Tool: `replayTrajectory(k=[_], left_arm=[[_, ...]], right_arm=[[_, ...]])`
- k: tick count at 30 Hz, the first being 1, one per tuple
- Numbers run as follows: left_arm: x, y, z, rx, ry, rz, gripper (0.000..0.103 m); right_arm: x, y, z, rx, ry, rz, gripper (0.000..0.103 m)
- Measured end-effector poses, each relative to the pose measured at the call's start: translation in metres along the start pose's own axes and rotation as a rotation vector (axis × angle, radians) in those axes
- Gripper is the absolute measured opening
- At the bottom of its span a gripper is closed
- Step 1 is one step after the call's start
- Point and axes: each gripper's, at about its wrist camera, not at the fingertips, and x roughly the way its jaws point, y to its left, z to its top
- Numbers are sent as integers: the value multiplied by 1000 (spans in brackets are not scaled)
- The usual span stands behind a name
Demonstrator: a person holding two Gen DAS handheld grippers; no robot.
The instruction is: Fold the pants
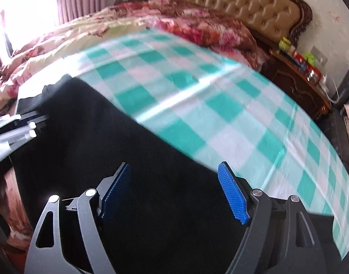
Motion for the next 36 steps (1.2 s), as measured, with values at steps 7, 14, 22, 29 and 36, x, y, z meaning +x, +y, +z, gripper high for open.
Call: replayTrajectory(k=[7,14,22,29,36], left_arm=[[0,0,-1,1,-1,2,28],[-1,0,0,-9,2,-2,28],[-5,-4,6,-26,16,-3,29],[-2,-6,8,-16,33,23,29],[4,-9,9,-3,38,34,33]], right_arm=[[23,22,14,-72,26,-58,75],[40,15,6,-61,61,-93,78],[40,14,5,-49,54,-93,79],[37,11,6,-14,69,-68,78],[3,-2,-12,27,27,-140,63]])
